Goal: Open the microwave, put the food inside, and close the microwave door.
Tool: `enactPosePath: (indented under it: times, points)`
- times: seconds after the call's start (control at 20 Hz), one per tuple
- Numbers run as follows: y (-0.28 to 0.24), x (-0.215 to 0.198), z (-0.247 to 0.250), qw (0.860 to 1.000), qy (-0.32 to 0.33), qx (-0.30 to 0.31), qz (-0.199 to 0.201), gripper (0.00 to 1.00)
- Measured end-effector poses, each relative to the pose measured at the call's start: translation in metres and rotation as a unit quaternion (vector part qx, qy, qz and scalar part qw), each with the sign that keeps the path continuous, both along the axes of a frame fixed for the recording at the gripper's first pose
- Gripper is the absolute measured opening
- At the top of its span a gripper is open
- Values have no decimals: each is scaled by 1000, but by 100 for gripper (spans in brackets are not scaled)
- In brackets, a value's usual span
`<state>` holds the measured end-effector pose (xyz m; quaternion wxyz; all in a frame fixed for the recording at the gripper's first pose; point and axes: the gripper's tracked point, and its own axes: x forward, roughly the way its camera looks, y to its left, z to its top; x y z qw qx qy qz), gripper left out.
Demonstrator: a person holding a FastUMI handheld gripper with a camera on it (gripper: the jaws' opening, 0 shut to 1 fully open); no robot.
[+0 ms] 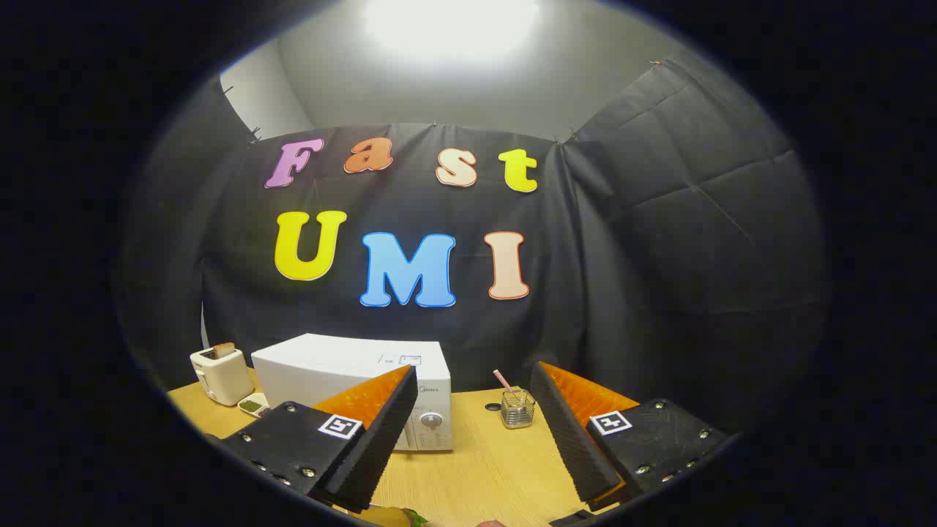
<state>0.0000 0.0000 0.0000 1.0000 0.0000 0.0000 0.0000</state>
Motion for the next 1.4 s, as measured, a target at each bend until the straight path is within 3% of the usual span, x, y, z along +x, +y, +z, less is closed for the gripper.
enactPosePath:
  times: [0.65, 1.4]
  points:
    - [-8, 0, 8, 1000, -5, 3, -1, 98]
    - [28, 41, -13, 998, 16, 15, 57, 98]
